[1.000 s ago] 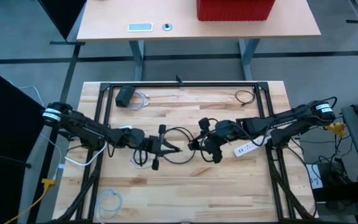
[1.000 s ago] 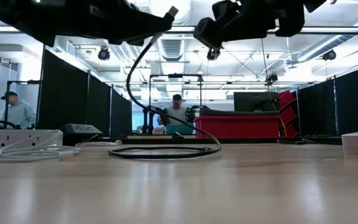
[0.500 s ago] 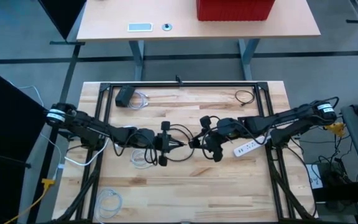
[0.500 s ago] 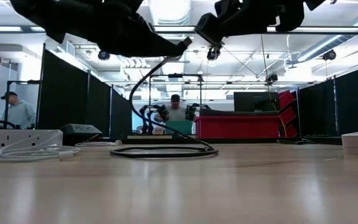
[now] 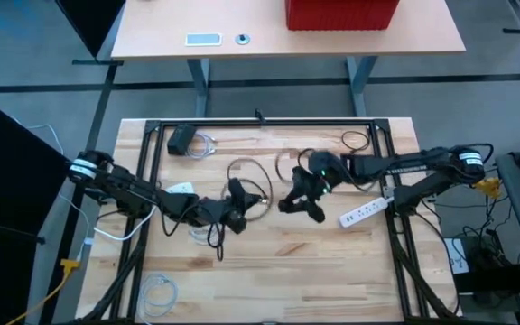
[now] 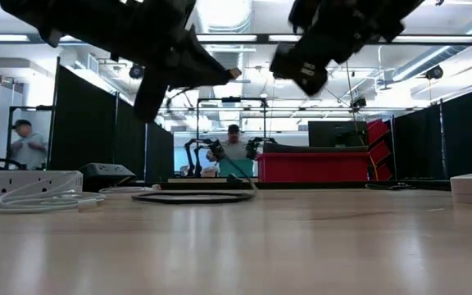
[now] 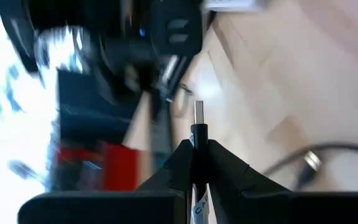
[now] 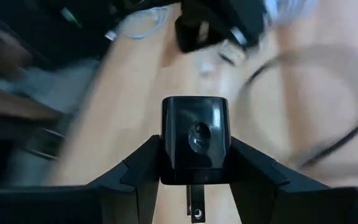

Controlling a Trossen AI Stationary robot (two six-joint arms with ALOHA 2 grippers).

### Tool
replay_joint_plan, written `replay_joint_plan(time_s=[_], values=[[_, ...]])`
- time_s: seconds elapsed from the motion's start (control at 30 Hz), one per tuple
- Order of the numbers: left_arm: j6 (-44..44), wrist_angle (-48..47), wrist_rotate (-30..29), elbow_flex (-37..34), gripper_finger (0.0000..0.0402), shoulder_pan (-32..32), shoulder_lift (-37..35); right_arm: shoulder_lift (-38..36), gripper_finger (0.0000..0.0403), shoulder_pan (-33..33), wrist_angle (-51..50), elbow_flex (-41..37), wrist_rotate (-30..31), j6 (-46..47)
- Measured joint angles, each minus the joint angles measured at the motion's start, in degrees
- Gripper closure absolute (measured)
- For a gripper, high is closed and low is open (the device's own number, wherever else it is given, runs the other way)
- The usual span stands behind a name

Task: Insert USB
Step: Insert the bottom black charger cable into the black charger adapter

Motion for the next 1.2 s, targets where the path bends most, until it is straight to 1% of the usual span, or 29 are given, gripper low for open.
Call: replay_joint_plan(time_s=[0.07, 0.13, 0.27, 0.37, 0.5, 0.6, 0.77, 1.07, 1.2], values=[[5.4, 3.0, -0.2, 0.0, 0.0379, 0.3, 0.6, 0.0, 0.0257, -2.0, 0.1, -0.2, -4.5, 6.5], [9.7, 6.8, -0.4, 0.0, 0.0379, 0.4, 1.3, -0.1, 0.0257, -3.5, 0.7, -0.2, -7.4, 10.8], [20.1, 15.1, -0.6, 1.6, 0.0379, 0.3, 4.0, -0.1, 0.0257, -4.4, 3.7, -0.2, -8.4, 18.0], [27.0, 20.1, -2.8, 3.7, 0.0379, 0.2, 7.4, 0.2, 0.0257, -4.5, 7.9, -0.1, -9.5, 23.6], [34.1, 27.1, -4.6, 5.2, 0.0379, 0.2, 10.9, 0.1, 0.0257, -4.5, 11.0, -0.2, -12.3, 28.9], [37.9, 33.8, -4.8, 5.1, 0.0379, -0.2, 12.4, -0.1, 0.0257, -4.5, 11.2, -0.2, -12.3, 30.8], [40.0, 35.5, -5.2, 5.0, 0.0379, -0.9, 12.4, -0.1, 0.0257, -4.5, 13.5, -0.1, -12.4, 32.1], [40.5, 37.9, -5.3, 5.1, 0.0379, -1.1, 12.5, -0.1, 0.0257, -4.5, 18.0, -0.2, -12.2, 34.0], [41.1, 37.9, -5.4, 5.2, 0.0379, -1.4, 13.0, 0.0, 0.0257, -4.6, 17.9, 0.0, -13.3, 34.4]])
